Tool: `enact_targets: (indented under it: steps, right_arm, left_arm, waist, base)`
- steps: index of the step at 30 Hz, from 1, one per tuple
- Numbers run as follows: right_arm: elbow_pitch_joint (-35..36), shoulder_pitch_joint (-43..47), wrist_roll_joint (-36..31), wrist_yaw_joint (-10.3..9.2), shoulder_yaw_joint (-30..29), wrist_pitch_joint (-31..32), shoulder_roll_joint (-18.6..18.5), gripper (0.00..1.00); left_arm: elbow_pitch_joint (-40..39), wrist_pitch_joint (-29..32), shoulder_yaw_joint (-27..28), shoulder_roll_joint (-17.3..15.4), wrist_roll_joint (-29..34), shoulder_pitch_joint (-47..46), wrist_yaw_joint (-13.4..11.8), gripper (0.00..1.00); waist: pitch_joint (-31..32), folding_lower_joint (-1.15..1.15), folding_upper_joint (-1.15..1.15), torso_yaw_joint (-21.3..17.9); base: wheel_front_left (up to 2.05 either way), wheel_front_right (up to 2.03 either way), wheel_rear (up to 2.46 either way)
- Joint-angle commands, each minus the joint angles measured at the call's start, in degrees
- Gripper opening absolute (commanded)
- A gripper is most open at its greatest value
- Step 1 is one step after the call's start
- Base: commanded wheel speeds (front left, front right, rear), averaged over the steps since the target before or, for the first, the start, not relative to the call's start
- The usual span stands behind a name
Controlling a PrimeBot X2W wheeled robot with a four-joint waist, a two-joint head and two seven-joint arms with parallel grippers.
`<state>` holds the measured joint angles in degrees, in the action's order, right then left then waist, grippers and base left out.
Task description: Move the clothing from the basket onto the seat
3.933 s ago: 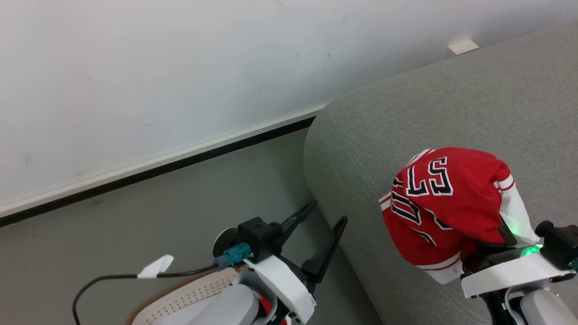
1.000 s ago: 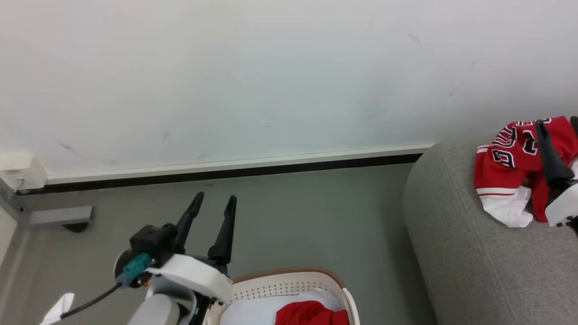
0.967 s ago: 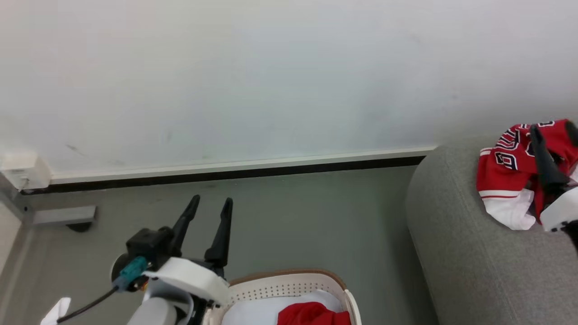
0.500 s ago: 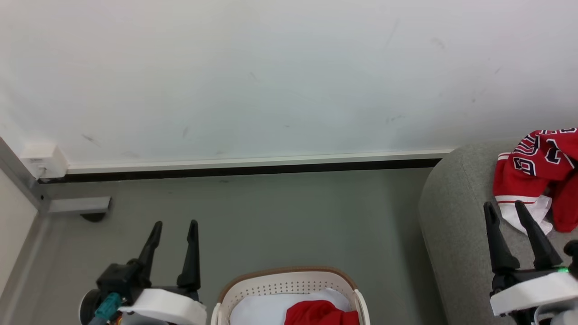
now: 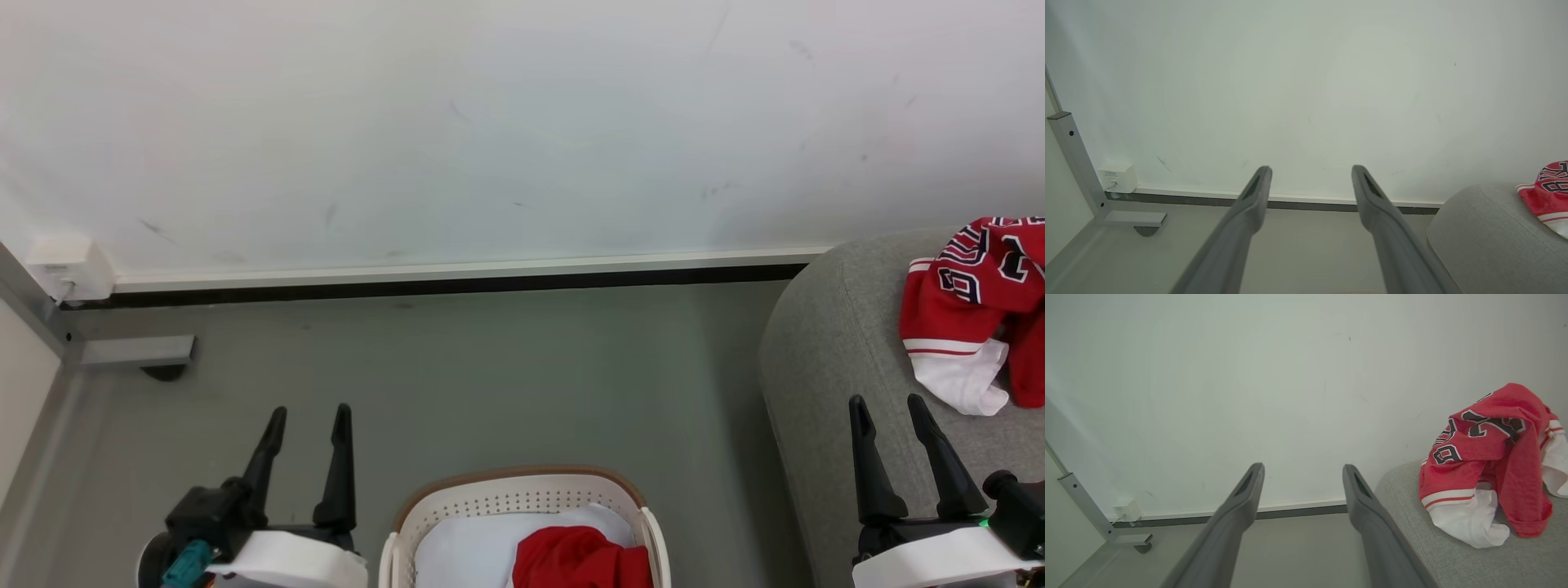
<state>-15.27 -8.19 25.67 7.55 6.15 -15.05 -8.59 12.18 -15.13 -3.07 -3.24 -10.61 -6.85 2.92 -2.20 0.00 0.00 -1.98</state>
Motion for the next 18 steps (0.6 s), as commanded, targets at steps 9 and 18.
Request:
enact_targets:
  steps: [9, 18]
  right_arm:
    - [-0.2, -0.8, -0.2, -0.12, 0.0, -0.2, 0.3, 1.00]
    - [-0.2, -2.1, 0.4, -0.12, 0.5, -0.2, -0.2, 1.00]
  left_arm:
    - [0.7, 0.0, 1.0, 0.2, 1.2, -1.0, 1.0, 1.00]
    - [1.6, 0.0, -0.8, 0.3, -0.1, -2.1, 1.2, 1.00]
  waist:
    - [-0.6, 0.00, 0.00, -0.3]
    - [-2.2, 0.00, 0.00, -1.9]
  base:
    - [0.00, 0.00, 0.00]
    - [0.00, 0.00, 0.00]
